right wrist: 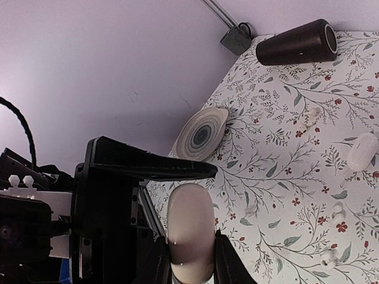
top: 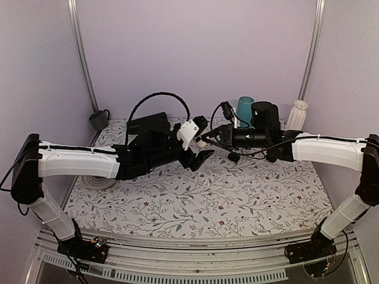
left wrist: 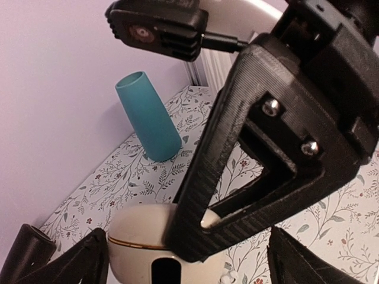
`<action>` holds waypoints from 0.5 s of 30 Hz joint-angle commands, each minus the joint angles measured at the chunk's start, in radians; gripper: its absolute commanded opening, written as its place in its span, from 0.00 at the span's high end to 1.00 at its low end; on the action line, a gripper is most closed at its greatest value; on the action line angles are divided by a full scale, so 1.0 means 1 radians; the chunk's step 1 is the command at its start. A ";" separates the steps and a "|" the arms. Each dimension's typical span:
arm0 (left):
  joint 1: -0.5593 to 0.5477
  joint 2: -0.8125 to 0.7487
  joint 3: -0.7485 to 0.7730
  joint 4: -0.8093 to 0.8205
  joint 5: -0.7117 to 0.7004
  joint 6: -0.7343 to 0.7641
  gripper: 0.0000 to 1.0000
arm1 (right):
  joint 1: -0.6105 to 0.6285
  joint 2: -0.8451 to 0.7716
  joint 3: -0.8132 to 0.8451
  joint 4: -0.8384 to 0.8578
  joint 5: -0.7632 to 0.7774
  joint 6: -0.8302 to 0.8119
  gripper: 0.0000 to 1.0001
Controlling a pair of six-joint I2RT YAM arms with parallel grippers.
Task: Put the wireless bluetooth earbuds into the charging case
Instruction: Pass from the left arm to the right, then pass from the right arm to the left
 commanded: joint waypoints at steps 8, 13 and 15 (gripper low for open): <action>0.093 -0.028 -0.067 0.042 0.322 -0.208 0.06 | -0.034 -0.137 -0.060 -0.013 0.055 -0.132 0.96; 0.174 -0.051 -0.093 0.083 0.583 -0.333 0.11 | -0.034 -0.206 -0.097 -0.034 0.071 -0.163 0.96; 0.194 -0.056 -0.100 0.112 0.679 -0.379 0.12 | -0.034 -0.233 -0.102 -0.057 0.068 -0.184 0.96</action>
